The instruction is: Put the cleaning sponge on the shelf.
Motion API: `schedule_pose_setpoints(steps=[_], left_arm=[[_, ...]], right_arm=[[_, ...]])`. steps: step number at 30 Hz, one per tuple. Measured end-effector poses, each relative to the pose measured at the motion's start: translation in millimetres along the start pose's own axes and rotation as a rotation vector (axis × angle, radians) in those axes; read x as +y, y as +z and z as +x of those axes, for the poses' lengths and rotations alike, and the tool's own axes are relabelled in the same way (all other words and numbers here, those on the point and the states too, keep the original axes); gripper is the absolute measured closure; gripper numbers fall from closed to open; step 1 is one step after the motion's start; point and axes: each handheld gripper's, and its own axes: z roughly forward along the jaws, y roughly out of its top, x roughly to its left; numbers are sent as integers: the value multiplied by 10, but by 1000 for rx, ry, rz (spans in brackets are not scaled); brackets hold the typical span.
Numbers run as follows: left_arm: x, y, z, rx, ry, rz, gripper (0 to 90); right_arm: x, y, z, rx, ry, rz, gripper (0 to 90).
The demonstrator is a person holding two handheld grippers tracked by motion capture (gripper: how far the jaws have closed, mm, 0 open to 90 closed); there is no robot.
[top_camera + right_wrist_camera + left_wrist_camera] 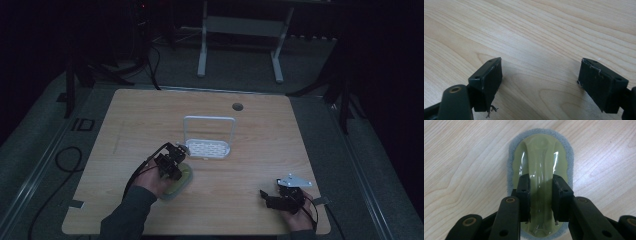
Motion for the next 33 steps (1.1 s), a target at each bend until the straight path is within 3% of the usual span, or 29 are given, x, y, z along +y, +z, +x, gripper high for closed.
schedule_pose_setpoints(steps=[8,17,33], left_arm=[[17,-14,-21,-5,58,1,715],[42,-91,-18,-31,102,-43,716],[81,-154,-54,-3,243,-117,716]], right_arm=[[0,0,0,0,0,0,187],[0,0,0,0,0,0,187],[0,1,-1,0,-2,-1,187]])
